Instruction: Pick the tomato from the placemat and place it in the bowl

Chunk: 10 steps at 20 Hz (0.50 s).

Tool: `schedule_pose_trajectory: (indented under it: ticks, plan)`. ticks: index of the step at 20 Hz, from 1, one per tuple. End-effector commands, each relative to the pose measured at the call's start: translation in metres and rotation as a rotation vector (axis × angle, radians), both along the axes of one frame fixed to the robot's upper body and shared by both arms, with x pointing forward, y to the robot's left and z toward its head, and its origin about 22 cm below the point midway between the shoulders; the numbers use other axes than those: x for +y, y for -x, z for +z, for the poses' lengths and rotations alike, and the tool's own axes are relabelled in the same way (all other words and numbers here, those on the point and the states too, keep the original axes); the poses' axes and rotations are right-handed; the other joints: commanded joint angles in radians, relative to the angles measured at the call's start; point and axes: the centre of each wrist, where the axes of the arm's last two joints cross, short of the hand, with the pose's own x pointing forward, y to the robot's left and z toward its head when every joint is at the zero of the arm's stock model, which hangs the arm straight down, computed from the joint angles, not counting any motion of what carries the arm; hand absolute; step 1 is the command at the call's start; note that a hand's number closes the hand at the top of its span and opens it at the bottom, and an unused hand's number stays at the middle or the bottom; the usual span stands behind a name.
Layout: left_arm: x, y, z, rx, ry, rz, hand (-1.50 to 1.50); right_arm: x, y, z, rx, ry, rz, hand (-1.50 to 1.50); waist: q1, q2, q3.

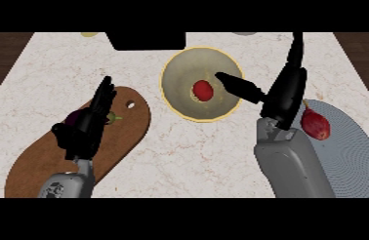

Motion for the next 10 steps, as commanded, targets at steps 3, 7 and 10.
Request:
schedule_pose_trajectory:
  ticks: [3, 7, 10]
  plan:
    - [0.008, -0.007, 0.0, -0.003, -0.004, 0.005, 0.0, -0.021, 0.063, -0.007, -0.039, -0.064, 0.079, -1.5, 0.002, 0.003, 0.0]
    - [-0.001, 0.011, 0.001, 0.001, 0.004, -0.012, 0.0, -0.002, 0.07, -0.015, -0.029, -0.071, 0.116, -1.5, 0.014, 0.004, 0.0]
    - [0.007, 0.009, -0.004, -0.01, -0.014, -0.017, 0.0, -0.01, 0.085, -0.026, 0.005, -0.053, 0.109, -1.5, 0.013, 0.005, 0.0]
